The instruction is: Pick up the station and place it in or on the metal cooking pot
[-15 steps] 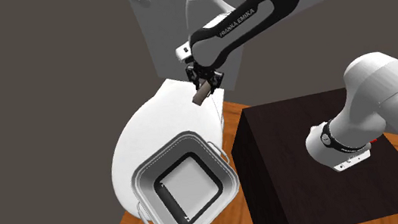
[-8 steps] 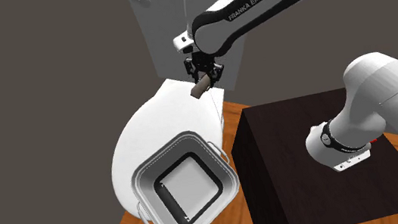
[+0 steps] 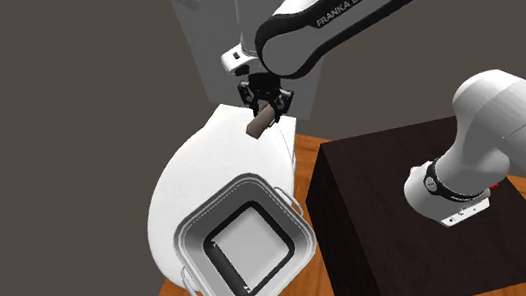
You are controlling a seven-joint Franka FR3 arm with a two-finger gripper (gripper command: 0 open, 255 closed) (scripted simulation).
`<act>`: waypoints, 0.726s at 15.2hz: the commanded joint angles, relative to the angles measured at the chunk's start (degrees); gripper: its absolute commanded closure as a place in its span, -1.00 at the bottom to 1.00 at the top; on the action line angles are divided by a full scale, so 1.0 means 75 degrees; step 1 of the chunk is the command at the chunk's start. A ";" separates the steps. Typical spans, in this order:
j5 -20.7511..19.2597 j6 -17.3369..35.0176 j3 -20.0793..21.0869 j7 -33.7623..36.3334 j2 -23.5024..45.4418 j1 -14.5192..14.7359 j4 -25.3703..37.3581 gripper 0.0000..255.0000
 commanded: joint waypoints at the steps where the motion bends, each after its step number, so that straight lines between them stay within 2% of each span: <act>1: -0.0120 0.0058 0.0213 0.0482 -0.0155 0.0182 -0.0131 1.00; 11: 0.0160 0.0310 0.1267 0.2276 0.0058 0.1122 -0.0095 1.00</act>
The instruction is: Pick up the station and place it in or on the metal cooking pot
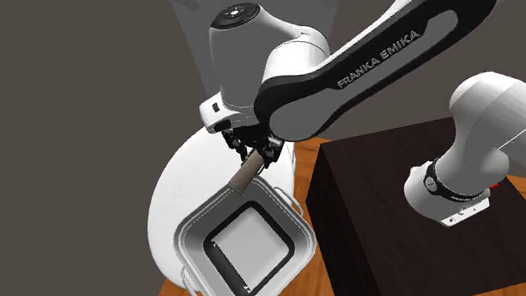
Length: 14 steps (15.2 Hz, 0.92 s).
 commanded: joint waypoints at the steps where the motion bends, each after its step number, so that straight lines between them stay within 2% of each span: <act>1: 0.0169 0.0049 0.0221 0.0335 0.0185 0.0220 0.0126 1.00; 11: 0.0898 -0.0006 0.1154 0.1755 0.1305 0.1142 0.1254 1.00; 14: 0.1081 0.0259 0.1192 0.1612 0.1515 0.1113 0.1157 1.00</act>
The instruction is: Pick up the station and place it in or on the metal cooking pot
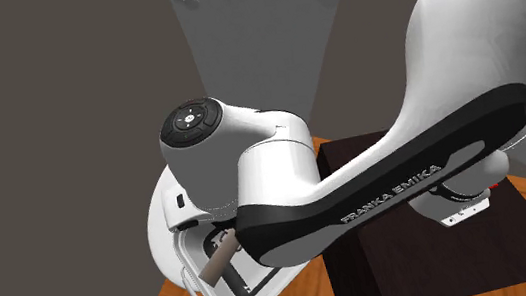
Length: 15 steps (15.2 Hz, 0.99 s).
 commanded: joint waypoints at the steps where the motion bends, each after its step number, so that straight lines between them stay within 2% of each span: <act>1: 0.0125 0.0176 0.0044 -0.0050 0.0144 0.0001 -0.0050 1.00; 8: 0.0617 0.0764 0.0204 -0.0425 0.0685 -0.0114 -0.0199 1.00; 15: 0.0635 0.0789 0.0225 -0.0439 0.0709 -0.0132 -0.0203 1.00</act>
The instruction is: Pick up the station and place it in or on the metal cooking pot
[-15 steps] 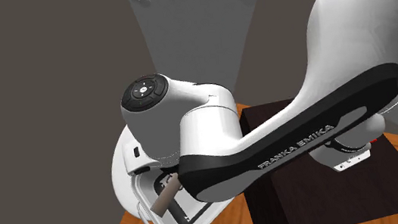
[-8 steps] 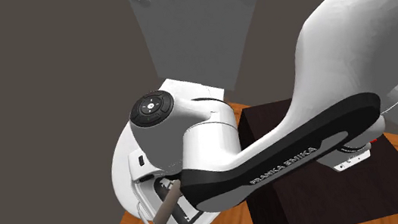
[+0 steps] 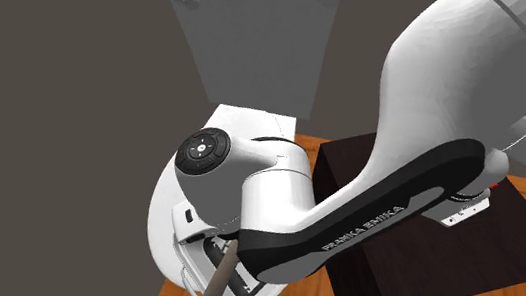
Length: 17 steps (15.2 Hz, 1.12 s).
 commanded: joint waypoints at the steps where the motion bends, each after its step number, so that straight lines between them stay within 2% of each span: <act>1: -0.0029 -0.0043 -0.0040 0.0016 0.0019 -0.0030 -0.0043 1.00; 2: -0.0043 -0.0042 -0.0047 0.0022 -0.0005 -0.0026 -0.0065 -1.00; 7: -0.0030 -0.0043 -0.0041 0.0016 0.0019 -0.0030 -0.0043 -1.00; 11: -0.0681 -0.0841 -0.0281 0.0455 -0.0717 0.0100 0.0151 -1.00; 17: -0.0682 -0.0841 -0.0278 0.0456 -0.0717 0.0096 0.0151 -1.00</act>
